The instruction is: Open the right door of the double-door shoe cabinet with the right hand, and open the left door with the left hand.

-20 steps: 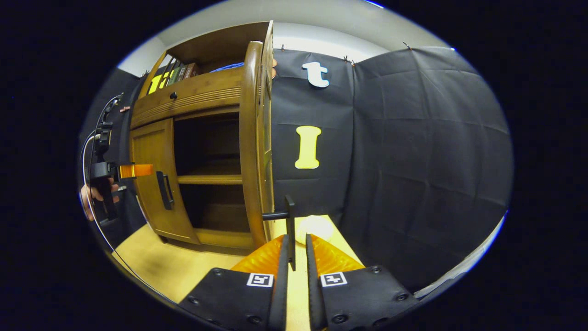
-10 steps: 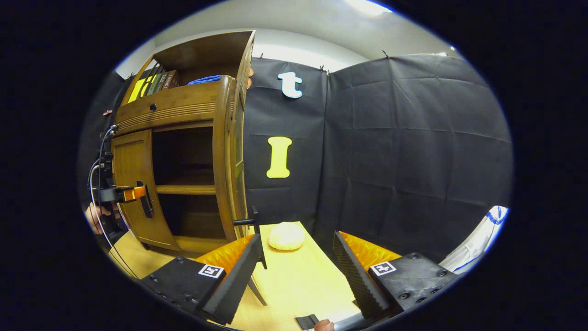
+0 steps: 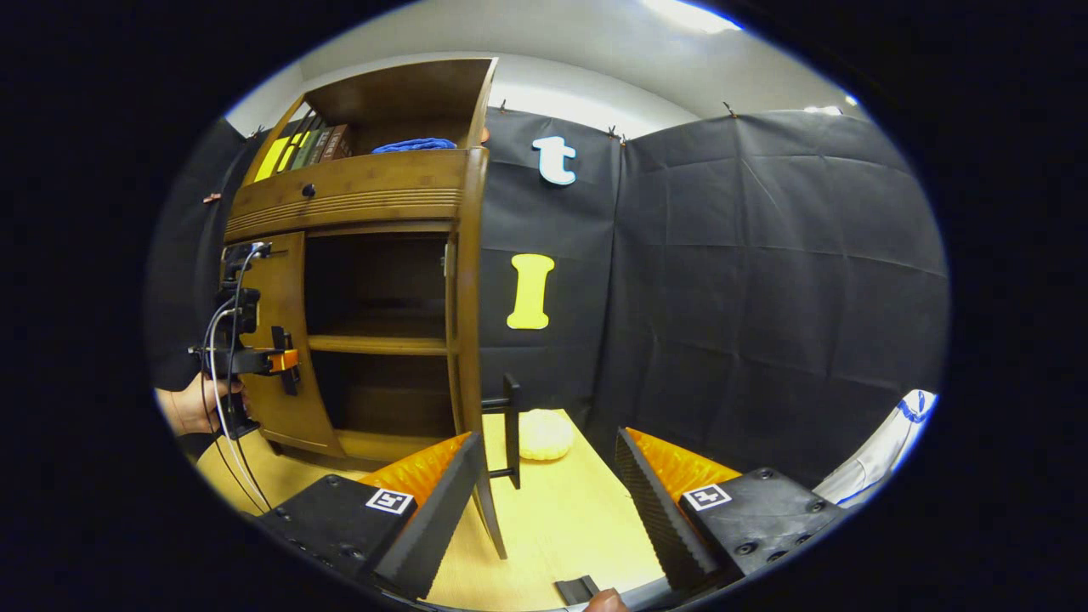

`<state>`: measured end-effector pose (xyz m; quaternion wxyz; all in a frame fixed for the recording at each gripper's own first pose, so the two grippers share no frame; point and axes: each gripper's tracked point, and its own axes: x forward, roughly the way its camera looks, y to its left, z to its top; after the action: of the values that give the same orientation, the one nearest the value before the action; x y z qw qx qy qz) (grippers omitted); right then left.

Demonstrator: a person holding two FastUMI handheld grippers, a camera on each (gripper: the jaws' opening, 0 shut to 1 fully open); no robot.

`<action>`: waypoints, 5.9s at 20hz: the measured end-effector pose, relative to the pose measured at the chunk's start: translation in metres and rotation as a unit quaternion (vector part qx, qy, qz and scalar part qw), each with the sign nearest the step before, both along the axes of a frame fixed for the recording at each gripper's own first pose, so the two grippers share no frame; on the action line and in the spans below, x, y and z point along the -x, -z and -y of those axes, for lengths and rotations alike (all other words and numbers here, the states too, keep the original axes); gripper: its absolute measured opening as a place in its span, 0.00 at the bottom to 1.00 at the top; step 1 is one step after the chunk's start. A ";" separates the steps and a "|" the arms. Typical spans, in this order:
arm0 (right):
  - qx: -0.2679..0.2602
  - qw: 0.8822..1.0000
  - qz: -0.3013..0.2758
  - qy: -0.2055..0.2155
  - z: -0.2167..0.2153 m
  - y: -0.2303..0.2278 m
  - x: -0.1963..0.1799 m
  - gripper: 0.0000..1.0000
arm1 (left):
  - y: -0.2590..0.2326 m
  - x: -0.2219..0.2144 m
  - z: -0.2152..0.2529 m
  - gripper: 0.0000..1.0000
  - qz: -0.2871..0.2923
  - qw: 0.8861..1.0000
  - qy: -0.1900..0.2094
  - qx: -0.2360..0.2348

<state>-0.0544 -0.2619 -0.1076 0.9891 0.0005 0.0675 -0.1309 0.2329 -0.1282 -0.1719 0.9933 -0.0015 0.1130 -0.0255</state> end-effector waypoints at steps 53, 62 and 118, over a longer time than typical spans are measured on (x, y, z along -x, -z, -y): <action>-0.039 0.988 -0.004 -0.146 -0.163 0.012 0.008 0.98 | -0.004 0.213 -0.180 0.14 0.004 0.999 -0.037 0.005; -0.024 0.981 -0.002 -0.190 -0.202 0.002 0.003 1.00 | -0.007 0.222 -0.232 0.09 0.023 0.999 -0.043 0.017; -0.027 0.971 0.040 -0.235 -0.297 -0.021 -0.059 0.98 | -0.046 0.321 -0.138 0.94 0.046 0.998 -0.002 0.030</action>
<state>0.0050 0.0349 -0.0866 0.9936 0.0171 0.0295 0.1076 -0.0881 0.0093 -0.1260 0.9969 -0.0308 0.0667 -0.0274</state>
